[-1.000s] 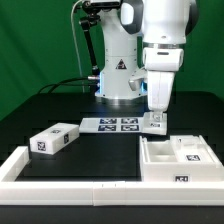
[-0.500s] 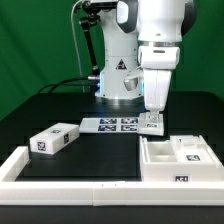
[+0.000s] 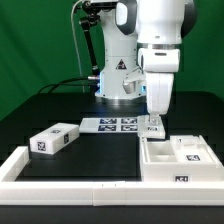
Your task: Assemble cabinet
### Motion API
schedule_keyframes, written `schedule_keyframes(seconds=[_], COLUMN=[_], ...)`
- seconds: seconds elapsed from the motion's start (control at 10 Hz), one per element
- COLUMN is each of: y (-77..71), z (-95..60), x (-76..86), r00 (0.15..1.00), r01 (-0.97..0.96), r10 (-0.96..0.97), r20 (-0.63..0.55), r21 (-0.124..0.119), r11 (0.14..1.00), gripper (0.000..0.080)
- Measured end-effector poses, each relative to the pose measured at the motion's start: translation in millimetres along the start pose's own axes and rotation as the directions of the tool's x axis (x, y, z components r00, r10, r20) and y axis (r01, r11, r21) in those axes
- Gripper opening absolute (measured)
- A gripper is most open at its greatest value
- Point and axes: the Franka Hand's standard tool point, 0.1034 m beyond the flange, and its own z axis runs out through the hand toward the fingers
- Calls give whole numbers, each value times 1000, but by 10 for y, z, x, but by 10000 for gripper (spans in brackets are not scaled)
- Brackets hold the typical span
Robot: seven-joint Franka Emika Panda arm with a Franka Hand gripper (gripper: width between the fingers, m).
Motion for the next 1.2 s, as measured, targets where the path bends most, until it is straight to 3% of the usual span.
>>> schedule_keyframes(seconds=[0.6,1.2], y=[86,76], z=[29,33], x=[17,40], r00=[1000,999], r01=[1,-33], r10=[-1,33], r20=[6,0], r21=[13,3], r11=[1000,999], gripper=[69,69])
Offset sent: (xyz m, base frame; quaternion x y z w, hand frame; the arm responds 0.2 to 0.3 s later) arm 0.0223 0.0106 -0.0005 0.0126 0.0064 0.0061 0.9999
